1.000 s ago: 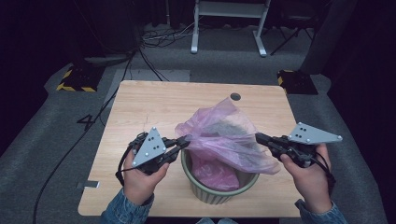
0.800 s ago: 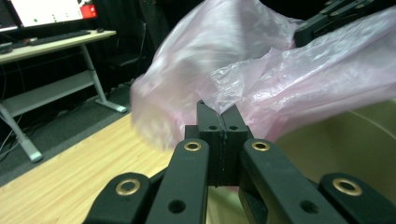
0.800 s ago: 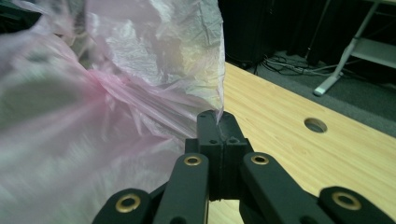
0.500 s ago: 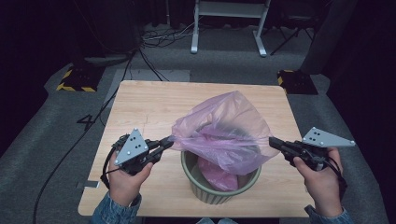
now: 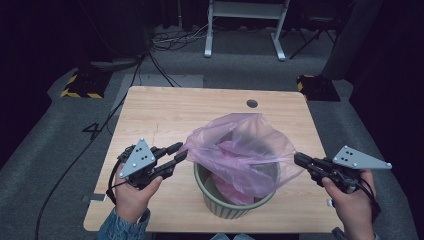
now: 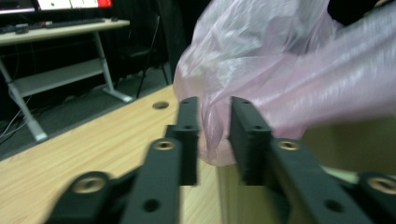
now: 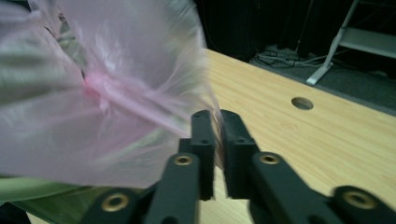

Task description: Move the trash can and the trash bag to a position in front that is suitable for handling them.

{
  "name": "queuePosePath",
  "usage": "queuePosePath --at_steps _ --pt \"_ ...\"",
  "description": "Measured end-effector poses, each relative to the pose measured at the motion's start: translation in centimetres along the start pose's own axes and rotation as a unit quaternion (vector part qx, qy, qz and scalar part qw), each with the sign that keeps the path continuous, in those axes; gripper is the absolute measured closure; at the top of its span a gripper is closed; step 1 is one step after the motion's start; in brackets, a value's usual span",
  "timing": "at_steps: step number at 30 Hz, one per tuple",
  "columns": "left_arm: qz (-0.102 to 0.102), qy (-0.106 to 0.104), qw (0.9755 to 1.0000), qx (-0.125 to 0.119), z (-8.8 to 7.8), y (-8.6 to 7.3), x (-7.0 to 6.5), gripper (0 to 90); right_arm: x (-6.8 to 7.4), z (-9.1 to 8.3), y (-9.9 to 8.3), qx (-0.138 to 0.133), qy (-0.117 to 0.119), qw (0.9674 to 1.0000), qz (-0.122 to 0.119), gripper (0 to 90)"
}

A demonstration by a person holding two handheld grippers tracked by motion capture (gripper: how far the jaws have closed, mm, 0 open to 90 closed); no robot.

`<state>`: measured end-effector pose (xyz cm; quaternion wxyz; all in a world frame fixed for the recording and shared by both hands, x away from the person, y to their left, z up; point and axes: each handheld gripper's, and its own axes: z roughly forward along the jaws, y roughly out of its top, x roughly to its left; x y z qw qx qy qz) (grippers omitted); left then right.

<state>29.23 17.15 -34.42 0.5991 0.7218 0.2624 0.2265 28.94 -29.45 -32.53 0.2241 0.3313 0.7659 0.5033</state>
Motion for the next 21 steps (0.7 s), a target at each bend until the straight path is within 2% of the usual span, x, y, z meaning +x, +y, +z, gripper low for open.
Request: queuePosePath --at_steps 1,3,5,7,9,14,18,21 --pt "-0.001 0.0 1.0 -0.004 0.0 0.1 0.0 58.3 0.0 -0.1 0.1 -0.005 0.0 1.0 -0.002 75.6" --pt "-0.003 -0.012 0.9998 -0.017 0.0 0.5 -0.1 57.9 0.1 -0.1 0.3 -0.023 0.004 0.9997 -0.011 60.5" --pt "-0.007 -0.021 0.9994 -0.025 0.1 0.7 -0.3 55.3 0.1 0.0 0.7 -0.043 0.021 0.9987 -0.016 50.0" --pt "-0.009 -0.023 0.9993 -0.028 0.3 1.0 -0.4 50.5 0.1 0.2 1.2 -0.056 0.027 0.9979 -0.019 44.3" --pt "-0.011 -0.024 0.999 -0.035 0.4 1.3 -0.6 47.2 0.3 0.5 1.9 -0.057 0.023 0.9975 -0.036 38.8" --pt "0.0 -0.023 0.9992 -0.034 0.7 2.2 -1.0 39.9 1.3 1.5 3.4 -0.049 0.041 0.9956 -0.069 34.6" --pt "0.024 -0.015 0.9994 -0.019 1.4 3.1 -1.4 38.9 2.6 2.1 4.3 -0.046 0.056 0.9933 -0.09 34.0" --pt "0.027 -0.025 0.9992 -0.014 2.2 3.4 -1.8 38.5 3.6 2.5 5.0 -0.046 0.064 0.9914 -0.105 35.0"
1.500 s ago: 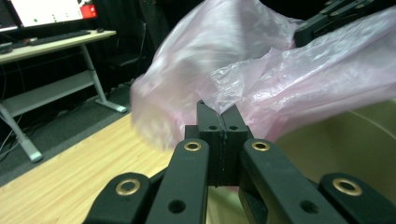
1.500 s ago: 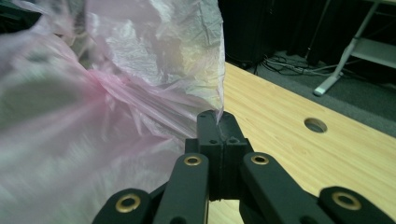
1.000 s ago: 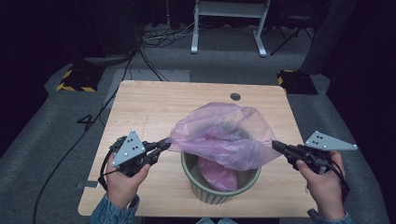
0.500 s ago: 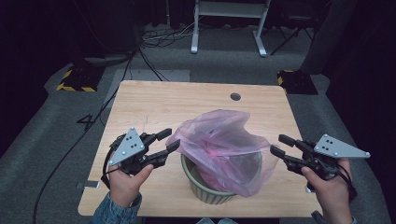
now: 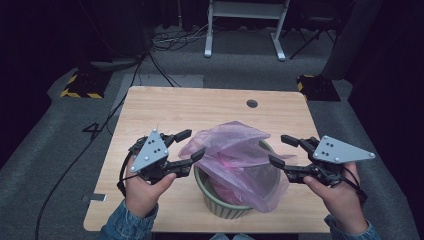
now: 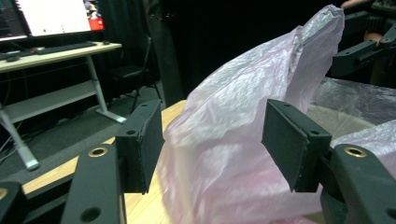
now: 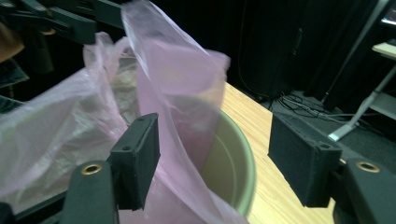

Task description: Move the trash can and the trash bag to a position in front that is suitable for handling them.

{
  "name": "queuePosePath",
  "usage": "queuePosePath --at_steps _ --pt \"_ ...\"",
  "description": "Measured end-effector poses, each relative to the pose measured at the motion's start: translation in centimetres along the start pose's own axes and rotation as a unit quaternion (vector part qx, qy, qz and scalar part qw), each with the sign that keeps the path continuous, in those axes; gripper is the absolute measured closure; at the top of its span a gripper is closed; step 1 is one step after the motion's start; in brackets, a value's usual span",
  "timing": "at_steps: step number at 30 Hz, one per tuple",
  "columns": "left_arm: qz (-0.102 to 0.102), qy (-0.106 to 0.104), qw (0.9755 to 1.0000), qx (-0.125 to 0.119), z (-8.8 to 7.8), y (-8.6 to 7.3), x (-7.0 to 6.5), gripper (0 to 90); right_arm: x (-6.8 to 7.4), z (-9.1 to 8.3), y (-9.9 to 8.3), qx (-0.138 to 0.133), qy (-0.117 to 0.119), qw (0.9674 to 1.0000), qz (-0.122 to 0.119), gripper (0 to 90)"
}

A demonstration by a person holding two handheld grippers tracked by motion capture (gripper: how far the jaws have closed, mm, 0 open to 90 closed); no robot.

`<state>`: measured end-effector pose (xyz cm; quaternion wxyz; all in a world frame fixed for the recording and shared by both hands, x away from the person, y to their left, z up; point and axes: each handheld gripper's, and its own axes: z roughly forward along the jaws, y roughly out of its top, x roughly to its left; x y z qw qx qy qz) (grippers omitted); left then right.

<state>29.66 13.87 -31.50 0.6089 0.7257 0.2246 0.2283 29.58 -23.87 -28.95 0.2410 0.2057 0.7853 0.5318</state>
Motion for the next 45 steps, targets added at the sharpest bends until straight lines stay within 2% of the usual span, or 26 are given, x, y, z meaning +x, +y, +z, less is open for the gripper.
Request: queuePosePath --at_steps 4,9,11,13,15,17,19,26,34,45 --pt "0.004 -0.016 0.9999 0.002 0.8 0.0 -0.6 38.5 0.7 0.9 0.7 0.009 0.014 0.9997 -0.018 42.8" --pt "0.01 -0.031 0.9992 0.023 1.8 0.2 -0.8 41.3 1.2 2.1 1.2 0.022 0.029 0.9988 -0.032 63.7" --pt "0.02 -0.033 0.9988 0.031 2.1 0.2 -0.8 54.7 1.2 2.4 1.4 0.025 0.034 0.9985 -0.034 73.9" --pt "0.034 -0.025 0.9981 0.044 2.3 0.2 -0.6 68.6 1.1 2.6 1.5 0.03 0.043 0.9982 -0.031 83.1" --pt "0.037 -0.018 0.9979 0.05 2.3 0.2 -0.2 81.1 1.1 2.7 1.5 0.033 0.043 0.9982 -0.027 87.8" --pt "0.034 -0.008 0.998 0.053 2.1 0.2 0.2 89.9 0.9 2.6 1.4 0.035 0.038 0.9984 -0.024 89.8" --pt "0.029 0.005 0.998 0.056 1.7 0.2 0.8 90.0 0.6 2.5 1.3 0.036 0.032 0.9987 -0.019 90.0" --pt "0.016 0.032 0.9977 0.058 0.9 0.1 2.2 90.0 -0.7 1.8 0.6 0.045 0.013 0.9989 -0.001 90.0" --pt "0.005 0.044 0.9962 0.075 1.0 -0.9 3.3 90.0 -2.6 1.7 -0.9 0.062 -0.01 0.9977 0.024 90.0" --pt "0.002 0.053 0.995 0.085 0.7 -2.0 4.2 90.0 -4.6 1.9 -3.0 0.088 -0.05 0.9936 0.051 90.0"
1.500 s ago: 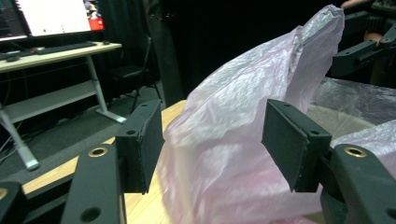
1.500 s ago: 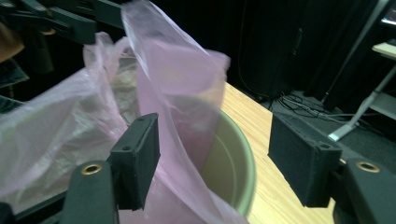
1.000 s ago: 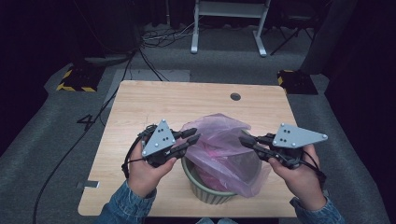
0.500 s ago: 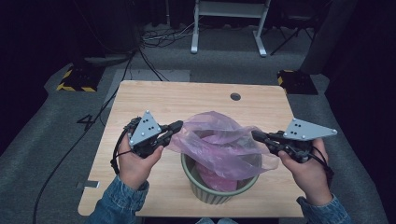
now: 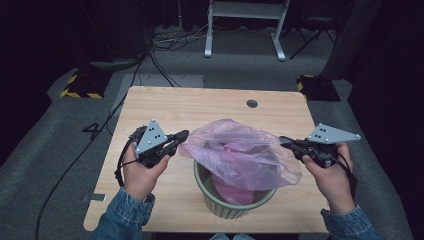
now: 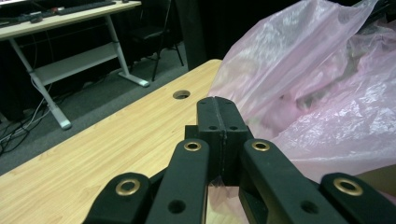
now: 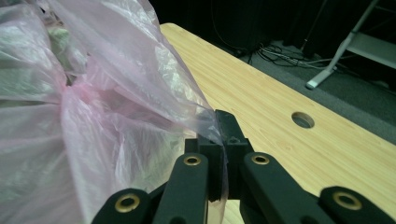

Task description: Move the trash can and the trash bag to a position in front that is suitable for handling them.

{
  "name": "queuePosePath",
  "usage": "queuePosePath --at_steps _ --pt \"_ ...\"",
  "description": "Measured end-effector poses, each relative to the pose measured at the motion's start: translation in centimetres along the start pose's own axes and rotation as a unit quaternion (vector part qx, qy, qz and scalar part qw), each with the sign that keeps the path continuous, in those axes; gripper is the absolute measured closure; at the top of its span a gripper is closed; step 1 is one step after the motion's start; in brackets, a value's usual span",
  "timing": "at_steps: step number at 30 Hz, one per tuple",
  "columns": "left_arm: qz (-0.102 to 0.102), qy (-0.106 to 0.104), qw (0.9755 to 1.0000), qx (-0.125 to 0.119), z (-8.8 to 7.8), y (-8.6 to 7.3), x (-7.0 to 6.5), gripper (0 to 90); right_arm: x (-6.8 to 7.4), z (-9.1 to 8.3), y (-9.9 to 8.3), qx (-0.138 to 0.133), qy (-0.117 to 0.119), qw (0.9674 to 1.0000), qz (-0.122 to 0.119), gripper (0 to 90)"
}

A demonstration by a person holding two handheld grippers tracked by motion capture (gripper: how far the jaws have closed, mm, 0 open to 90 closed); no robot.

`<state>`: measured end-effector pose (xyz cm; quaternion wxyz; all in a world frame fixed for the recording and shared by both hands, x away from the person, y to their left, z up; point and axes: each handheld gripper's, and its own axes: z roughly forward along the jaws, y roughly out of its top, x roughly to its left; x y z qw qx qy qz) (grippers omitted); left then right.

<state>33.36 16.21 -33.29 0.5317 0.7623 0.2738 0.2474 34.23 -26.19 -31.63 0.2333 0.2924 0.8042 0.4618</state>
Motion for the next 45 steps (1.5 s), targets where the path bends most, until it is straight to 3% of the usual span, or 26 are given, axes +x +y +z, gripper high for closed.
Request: queuePosePath --at_steps 4,6,8,9,10,12,13,14,15,16,17,20,28,33,38,45 --pt "-0.004 -0.011 0.9999 0.0 0.4 -0.4 0.3 87.6 -0.6 0.4 -0.5 0.0 0.0 0.9999 0.012 89.2" --pt "-0.013 -0.014 0.9998 -0.003 0.8 -0.6 0.3 71.4 -0.7 0.6 -0.6 0.0 -0.002 0.9999 0.012 85.9" --pt "-0.023 -0.025 0.9994 0.003 1.4 -0.9 0.4 55.0 -0.7 0.9 -0.7 -0.002 -0.003 0.9999 0.011 75.2" --pt "-0.027 -0.033 0.999 0.015 1.7 -1.1 0.5 51.0 -0.7 1.0 -0.7 -0.005 -0.005 1.0 0.006 66.3" --pt "-0.032 -0.038 0.9985 0.021 1.9 -1.2 0.5 46.9 -0.7 1.2 -0.6 -0.01 -0.009 0.9999 0.001 63.1" --pt "-0.035 -0.041 0.9982 0.027 2.1 -1.4 0.4 44.1 -0.5 1.3 -0.5 -0.012 -0.009 0.9999 0.0 63.5" --pt "-0.038 -0.044 0.9979 0.027 2.2 -1.4 0.4 45.0 -0.5 1.3 -0.5 -0.015 -0.007 0.9999 -0.003 66.5" --pt "-0.044 -0.053 0.9971 0.03 2.1 -1.5 0.5 51.5 -0.4 1.3 -0.4 -0.017 -0.006 0.9998 -0.005 71.7" --pt "-0.048 -0.061 0.9965 0.031 2.1 -1.5 0.5 65.0 -0.3 1.3 -0.2 -0.019 -0.005 0.9998 -0.007 76.4" --pt "-0.052 -0.062 0.9964 0.028 2.0 -1.4 0.6 71.3 -0.2 1.3 -0.2 -0.02 -0.001 0.9998 -0.006 81.0" --pt "-0.05 -0.059 0.9966 0.03 1.9 -1.4 0.6 78.8 -0.1 1.3 0.0 -0.019 0.002 0.9998 -0.005 83.7" --pt "-0.047 -0.048 0.9971 0.034 1.8 -1.3 0.8 90.0 -0.1 1.4 0.1 -0.016 0.0 0.9999 -0.004 88.3" --pt "-0.046 -0.021 0.9974 0.052 2.7 -2.0 1.7 90.0 -1.1 2.9 -0.7 0.005 -0.014 0.9998 0.009 90.0" --pt "-0.049 -0.007 0.9963 0.071 4.0 -2.7 2.4 90.0 -1.9 3.9 -1.3 0.015 -0.019 0.9995 0.022 90.0" --pt "-0.042 -0.013 0.9945 0.095 5.2 -3.6 1.9 90.0 -2.5 5.3 -2.5 0.024 -0.015 0.9984 0.049 89.7" --pt "-0.041 -0.018 0.9949 0.091 4.9 -3.7 1.6 90.0 -2.6 6.0 -3.4 0.04 -0.014 0.9973 0.06 88.2"
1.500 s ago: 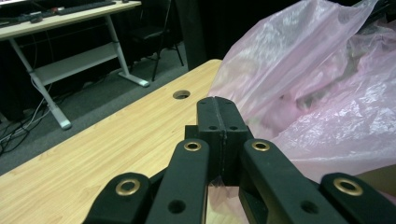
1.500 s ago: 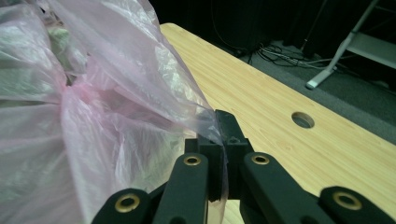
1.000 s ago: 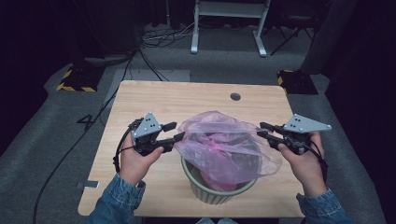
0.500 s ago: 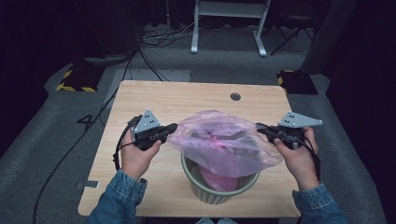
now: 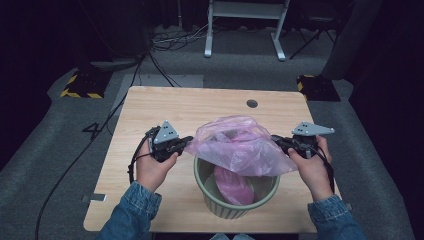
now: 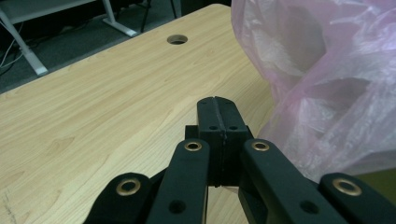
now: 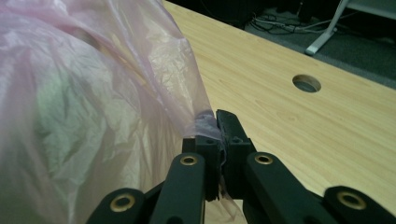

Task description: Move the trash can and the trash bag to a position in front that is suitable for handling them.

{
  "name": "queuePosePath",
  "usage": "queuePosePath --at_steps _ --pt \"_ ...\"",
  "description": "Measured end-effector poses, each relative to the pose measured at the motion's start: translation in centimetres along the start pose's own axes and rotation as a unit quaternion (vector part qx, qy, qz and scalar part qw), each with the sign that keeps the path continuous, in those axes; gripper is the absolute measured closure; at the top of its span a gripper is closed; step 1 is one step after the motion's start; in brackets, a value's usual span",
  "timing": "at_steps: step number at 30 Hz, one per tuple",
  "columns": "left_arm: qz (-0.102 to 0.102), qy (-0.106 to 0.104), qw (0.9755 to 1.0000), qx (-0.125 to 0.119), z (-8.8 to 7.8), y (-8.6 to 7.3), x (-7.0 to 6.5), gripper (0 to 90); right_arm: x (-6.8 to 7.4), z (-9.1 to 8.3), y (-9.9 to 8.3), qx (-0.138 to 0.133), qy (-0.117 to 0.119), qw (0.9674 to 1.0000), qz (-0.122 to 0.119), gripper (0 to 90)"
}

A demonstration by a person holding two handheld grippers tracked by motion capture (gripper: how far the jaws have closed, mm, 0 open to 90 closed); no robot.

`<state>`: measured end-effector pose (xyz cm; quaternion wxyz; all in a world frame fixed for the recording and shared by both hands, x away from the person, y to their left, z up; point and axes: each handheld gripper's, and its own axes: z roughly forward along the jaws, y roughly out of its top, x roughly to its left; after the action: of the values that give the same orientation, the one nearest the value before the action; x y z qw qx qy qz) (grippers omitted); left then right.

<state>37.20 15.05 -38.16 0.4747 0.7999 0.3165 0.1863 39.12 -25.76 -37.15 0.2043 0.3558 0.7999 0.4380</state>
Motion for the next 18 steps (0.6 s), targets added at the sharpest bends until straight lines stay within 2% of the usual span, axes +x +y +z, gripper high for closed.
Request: queuePosePath --at_steps 5,8,11,14,15,18 --pt "0.012 0.001 0.9992 0.038 0.5 -0.5 -0.3 90.0 -0.3 0.4 -0.8 0.016 0.006 0.9998 0.012 88.5" --pt "0.008 -0.004 0.9986 0.052 0.9 -0.9 -0.2 90.0 -0.2 0.7 -1.3 0.026 0.013 0.9995 0.012 89.1" --pt "0.0 -0.005 0.9979 0.064 1.3 -1.2 0.1 90.0 -0.3 1.0 -1.9 0.037 0.017 0.999 0.018 89.3" --pt "-0.002 -0.008 0.9973 0.073 1.7 -1.6 0.1 90.0 -0.5 1.4 -2.5 0.054 0.018 0.9982 0.02 89.3" --pt "0.003 -0.009 0.997 0.077 1.8 -1.6 0.2 90.0 -0.5 1.6 -2.7 0.058 0.021 0.9978 0.023 89.3" --pt "0.0 -0.013 0.997 0.076 1.9 -1.9 0.1 90.0 -0.4 2.0 -3.5 0.068 0.028 0.9969 0.027 88.7"
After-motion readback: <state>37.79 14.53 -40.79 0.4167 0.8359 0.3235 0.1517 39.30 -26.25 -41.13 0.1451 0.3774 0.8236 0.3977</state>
